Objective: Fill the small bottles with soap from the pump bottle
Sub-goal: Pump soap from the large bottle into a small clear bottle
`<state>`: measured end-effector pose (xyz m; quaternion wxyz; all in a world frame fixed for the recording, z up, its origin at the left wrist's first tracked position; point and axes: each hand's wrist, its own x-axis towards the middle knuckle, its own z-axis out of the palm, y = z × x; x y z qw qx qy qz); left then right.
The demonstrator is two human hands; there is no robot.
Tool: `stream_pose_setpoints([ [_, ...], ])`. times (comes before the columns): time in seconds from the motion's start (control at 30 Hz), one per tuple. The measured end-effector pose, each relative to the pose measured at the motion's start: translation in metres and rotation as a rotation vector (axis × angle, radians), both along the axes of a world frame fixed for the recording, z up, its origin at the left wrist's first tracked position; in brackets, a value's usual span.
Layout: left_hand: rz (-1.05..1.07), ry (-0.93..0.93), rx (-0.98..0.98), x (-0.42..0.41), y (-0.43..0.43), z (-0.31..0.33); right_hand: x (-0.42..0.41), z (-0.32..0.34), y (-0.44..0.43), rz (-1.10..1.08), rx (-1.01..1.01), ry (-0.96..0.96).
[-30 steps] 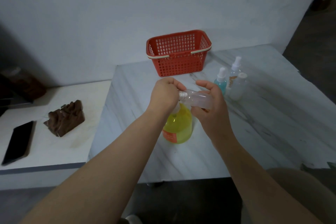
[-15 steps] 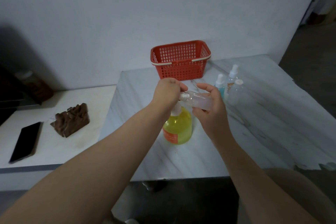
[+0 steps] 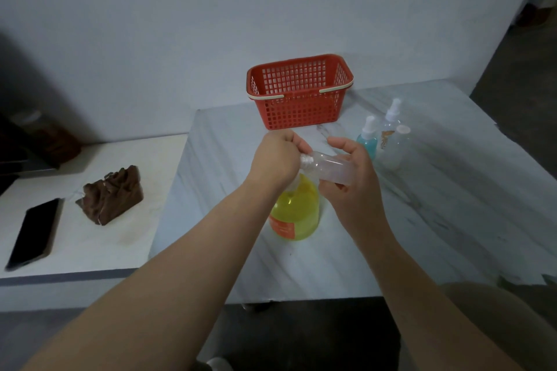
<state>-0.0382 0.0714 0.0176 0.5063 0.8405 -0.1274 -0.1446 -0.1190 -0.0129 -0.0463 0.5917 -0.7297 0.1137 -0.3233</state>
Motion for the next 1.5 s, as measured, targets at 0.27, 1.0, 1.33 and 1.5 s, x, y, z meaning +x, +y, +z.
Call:
stream_pose_setpoints([
  [0.27, 0.043, 0.029, -0.049, -0.001, -0.001, -0.005, 0.001, -0.001, 0.002, -0.015, 0.019, 0.008],
  [1.0, 0.015, 0.025, 0.104, 0.003, -0.009, 0.008, -0.005, 0.013, -0.003, -0.009, 0.014, -0.033],
  [1.33, -0.042, -0.061, 0.229, 0.003, 0.000, 0.006, -0.003, 0.004, -0.001, 0.003, -0.004, 0.035],
  [1.5, 0.008, -0.087, 0.197, 0.003, -0.002, 0.000, -0.004, 0.006, -0.002, 0.020, 0.024, 0.055],
])
